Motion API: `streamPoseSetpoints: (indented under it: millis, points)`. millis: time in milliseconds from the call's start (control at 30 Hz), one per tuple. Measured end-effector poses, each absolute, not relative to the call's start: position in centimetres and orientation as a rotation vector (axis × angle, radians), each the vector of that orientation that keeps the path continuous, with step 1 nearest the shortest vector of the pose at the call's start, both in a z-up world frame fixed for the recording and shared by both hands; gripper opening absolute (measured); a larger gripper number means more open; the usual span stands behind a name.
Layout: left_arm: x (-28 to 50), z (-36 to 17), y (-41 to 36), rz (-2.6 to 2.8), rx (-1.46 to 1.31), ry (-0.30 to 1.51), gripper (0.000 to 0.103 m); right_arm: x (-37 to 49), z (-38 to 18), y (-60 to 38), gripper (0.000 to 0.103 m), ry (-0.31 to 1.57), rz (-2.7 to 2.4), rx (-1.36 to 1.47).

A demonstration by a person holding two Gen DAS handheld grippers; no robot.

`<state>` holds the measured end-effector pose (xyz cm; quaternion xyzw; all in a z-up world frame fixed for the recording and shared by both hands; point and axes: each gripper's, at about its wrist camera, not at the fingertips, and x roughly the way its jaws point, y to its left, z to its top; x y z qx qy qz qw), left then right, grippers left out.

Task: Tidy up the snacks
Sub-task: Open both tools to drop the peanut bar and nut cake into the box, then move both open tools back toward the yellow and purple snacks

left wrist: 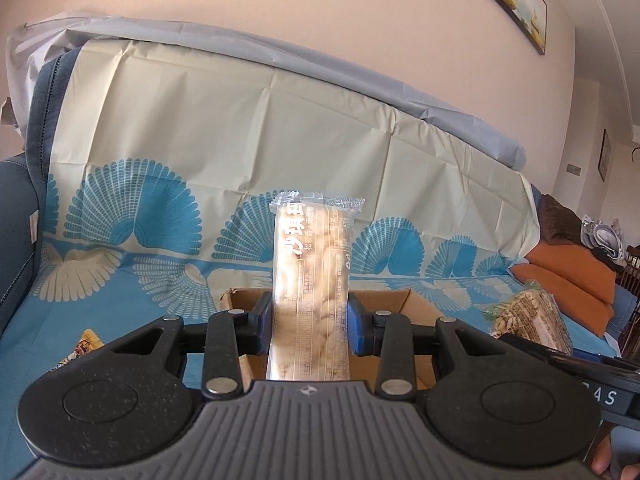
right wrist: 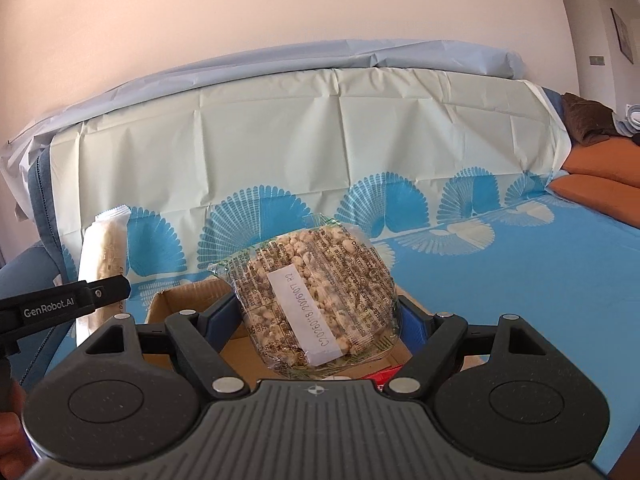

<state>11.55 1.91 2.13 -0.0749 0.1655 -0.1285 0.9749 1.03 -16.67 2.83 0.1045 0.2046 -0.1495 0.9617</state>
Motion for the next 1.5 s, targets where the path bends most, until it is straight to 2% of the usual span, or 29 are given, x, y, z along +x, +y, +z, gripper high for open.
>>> streamPoseSetpoints:
  millis: [300,600,667,733,1033,1100,1267,1333,1433,1500]
  points:
    - [11.1,2.0,-0.3,-0.334,-0.112,0.318,0.040,0.1,3.0,-17.4,0.082,0.350,-0.380,0.211]
    - [11.1,2.0,-0.3,-0.352,-0.123,0.319,0.040,0.7,2.7,-17.0,0.082,0.366,-0.375,0.219]
    - [11.3,1.9,-0.3,-0.367,-0.125,0.340,0.045,1.0,2.5,-17.0,0.085,0.386,-0.375,0.218]
    - [11.3,1.8,-0.5,-0.360,-0.107,0.347,0.063,1.1,2.3,-16.9,0.086,0.399,-0.387,0.223]
    - [11.2,2.2,1.6,-0.322,-0.129,0.341,0.062,1.7,2.3,-15.3,0.089,0.399,-0.368,0.219]
    - [11.1,2.3,2.4,-0.303,-0.130,0.343,0.059,1.7,2.3,-14.5,0.089,0.397,-0.360,0.212]
    - [11.1,2.3,5.2,-0.233,-0.142,0.370,0.040,2.0,2.2,-12.5,0.089,0.409,-0.333,0.207]
    - [11.2,2.2,6.5,-0.204,-0.152,0.387,0.027,2.1,2.3,-11.5,0.089,0.411,-0.320,0.209]
    - [11.2,2.2,8.4,-0.165,-0.156,0.401,0.020,2.2,2.3,-9.9,0.088,0.408,-0.289,0.199]
    - [11.2,2.2,9.6,-0.133,-0.144,0.413,0.019,2.3,2.3,-8.8,0.081,0.410,-0.259,0.194]
